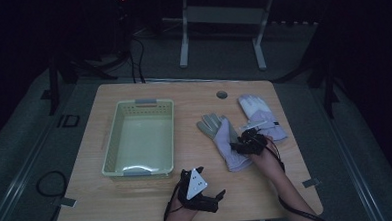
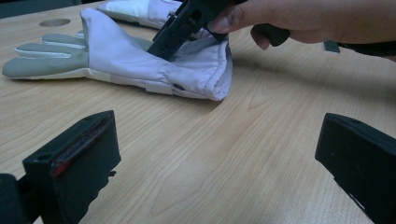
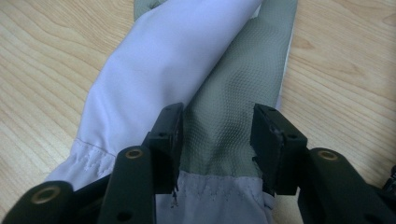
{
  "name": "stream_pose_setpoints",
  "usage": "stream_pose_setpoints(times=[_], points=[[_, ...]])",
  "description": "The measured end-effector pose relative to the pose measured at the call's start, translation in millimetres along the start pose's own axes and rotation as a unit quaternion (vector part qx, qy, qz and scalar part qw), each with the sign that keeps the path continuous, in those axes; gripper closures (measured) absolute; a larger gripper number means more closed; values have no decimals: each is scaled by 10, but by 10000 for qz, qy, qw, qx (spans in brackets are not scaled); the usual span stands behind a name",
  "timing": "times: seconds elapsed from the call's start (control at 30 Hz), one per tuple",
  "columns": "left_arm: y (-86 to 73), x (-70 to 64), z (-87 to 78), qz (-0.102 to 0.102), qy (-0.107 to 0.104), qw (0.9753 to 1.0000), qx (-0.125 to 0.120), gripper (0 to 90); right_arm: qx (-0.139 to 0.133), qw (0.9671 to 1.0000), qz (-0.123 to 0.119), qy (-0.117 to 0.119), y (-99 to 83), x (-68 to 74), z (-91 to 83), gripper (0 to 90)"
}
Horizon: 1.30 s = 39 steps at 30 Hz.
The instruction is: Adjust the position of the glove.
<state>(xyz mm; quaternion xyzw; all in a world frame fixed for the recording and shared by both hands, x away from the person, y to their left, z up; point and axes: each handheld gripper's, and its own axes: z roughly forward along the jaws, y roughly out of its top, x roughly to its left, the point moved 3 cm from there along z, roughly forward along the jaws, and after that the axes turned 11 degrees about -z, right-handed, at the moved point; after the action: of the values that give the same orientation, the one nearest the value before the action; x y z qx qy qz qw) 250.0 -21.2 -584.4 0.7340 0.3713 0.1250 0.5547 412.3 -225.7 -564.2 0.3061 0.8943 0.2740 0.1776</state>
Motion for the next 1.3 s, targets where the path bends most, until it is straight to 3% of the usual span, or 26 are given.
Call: stream_pose_setpoints(times=[0.1, 0.2, 0.27, 0.33, 0.43, 0.7, 1.0, 1.23, 1.3], points=[[0, 0, 1, -8, -1, 10000, 0, 1, -10, 10000, 0, 3, -4, -2, -5, 649], [1, 2, 1, -13, -4, 10000, 2, 0, 1, 10000, 67, -4, 23, 21, -28, 840], [1, 3, 1, -16, -8, 10000, 4, 1, -87, 9998, 183, -24, 62, 42, -74, 870], [1, 2, 1, -15, -10, 10000, 3, 1, -275, 9991, 327, 40, 110, 63, -129, 876], [1, 1, 1, -19, -13, 10000, -6, 1, -542, 9974, 468, -46, 195, 97, -233, 877], [0, -1, 2, -3, -15, 10000, -15, 1, -1195, 9834, 1340, -259, 314, 153, -534, 877], [-1, -6, 1, 14, -1, 10000, -18, 1, -1242, 9690, 2043, -630, 112, 313, -558, 877], [-1, -7, 1, 16, -6, 10000, -14, 1, -1094, 9651, 2311, -560, -70, 417, -384, 876], [-1, -7, 0, 23, -7, 10000, -11, 1, -1034, 9654, 2316, -610, -104, 443, -332, 876]])
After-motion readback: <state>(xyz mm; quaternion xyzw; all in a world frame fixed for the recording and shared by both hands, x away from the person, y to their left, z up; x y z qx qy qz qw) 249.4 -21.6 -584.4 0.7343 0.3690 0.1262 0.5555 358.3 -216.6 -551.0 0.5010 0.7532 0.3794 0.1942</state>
